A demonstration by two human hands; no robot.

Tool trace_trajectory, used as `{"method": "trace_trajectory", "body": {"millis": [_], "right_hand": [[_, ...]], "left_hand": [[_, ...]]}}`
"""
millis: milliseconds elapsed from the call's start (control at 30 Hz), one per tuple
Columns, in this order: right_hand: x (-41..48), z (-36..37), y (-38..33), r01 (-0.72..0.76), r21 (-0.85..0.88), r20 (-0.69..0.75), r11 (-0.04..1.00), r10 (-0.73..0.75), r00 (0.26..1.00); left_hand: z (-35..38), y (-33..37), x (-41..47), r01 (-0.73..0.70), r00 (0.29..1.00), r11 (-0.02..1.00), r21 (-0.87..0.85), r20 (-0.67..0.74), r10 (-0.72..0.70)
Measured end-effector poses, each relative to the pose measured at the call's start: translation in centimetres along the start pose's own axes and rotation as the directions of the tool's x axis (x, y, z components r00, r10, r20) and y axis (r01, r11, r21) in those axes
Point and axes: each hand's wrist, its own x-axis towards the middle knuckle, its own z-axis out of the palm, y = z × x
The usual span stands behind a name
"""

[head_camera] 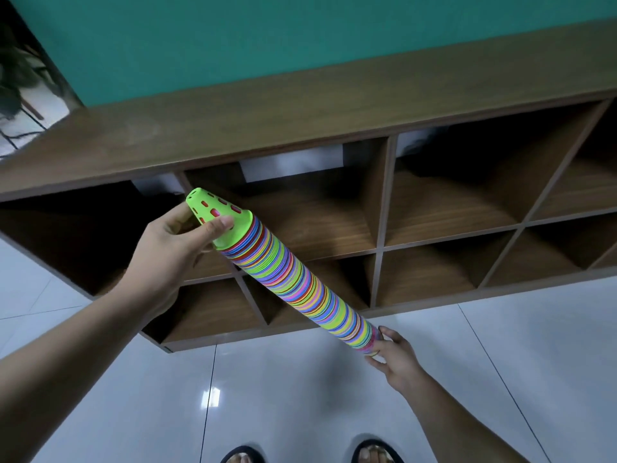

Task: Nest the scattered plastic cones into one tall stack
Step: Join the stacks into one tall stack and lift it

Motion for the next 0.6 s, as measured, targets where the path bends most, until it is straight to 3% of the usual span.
{"method": "trace_trajectory", "body": {"millis": [233,600], "right_hand": [[-7.5,-0.2,-7.0,0.148,-0.057,0.03,0.987,-0.146,0.989],[-20.2,-0.2,-21.5,0.43,-0.076,0.07,0.899,-0.426,0.902]], "left_hand": [[0.2,9.1,-2.0,-0.114,0.993,0.99,-0.086,-0.039,0.111],[-5.1,19.0,-2.0,-0.233,0.969,0.94,-0.248,-0.14,0.203]]}}
